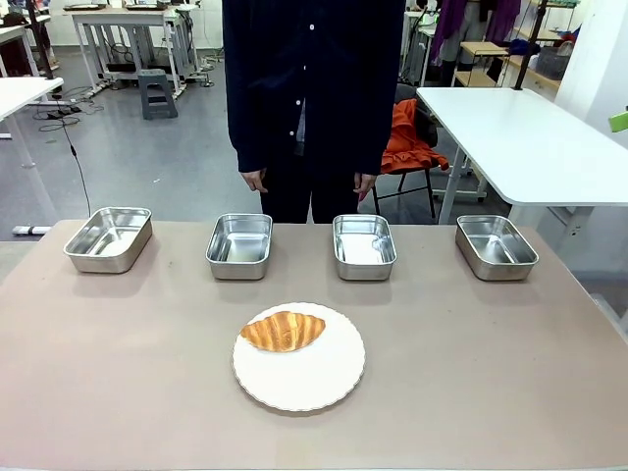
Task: Place the bread in the container.
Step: Place the Butter Roll into the Airtight Container indicated by the human.
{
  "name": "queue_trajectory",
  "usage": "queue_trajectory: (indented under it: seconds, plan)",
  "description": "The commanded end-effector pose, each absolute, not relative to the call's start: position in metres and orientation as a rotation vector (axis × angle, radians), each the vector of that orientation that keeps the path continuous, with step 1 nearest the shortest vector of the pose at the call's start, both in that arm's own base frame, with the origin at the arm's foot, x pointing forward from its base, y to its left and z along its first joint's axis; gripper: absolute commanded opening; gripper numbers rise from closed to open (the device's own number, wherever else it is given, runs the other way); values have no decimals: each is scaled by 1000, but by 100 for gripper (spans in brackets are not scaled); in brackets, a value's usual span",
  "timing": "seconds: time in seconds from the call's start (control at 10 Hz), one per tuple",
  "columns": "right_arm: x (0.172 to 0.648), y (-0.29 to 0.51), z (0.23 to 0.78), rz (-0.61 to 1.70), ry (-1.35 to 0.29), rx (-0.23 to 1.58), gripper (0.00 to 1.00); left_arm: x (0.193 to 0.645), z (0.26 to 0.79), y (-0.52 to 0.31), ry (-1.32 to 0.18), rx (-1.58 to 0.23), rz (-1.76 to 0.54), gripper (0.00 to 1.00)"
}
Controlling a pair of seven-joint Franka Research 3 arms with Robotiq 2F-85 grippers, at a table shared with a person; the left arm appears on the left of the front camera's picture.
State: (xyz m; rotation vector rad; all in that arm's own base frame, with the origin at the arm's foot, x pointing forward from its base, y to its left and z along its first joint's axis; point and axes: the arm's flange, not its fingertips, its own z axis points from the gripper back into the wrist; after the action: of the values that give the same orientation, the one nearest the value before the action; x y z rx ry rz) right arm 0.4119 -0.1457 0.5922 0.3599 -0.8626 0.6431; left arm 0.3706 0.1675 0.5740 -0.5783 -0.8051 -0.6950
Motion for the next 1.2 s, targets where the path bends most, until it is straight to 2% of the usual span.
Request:
queue_trajectory:
  seconds: [0.0, 1.1]
  plan:
    - [412, -146, 593, 648, -869, 362, 100, 369, 574, 169, -813, -578, -710, 100]
    - [412, -146, 593, 648, -869, 362, 100, 369, 574, 169, -813, -578, -710, 100]
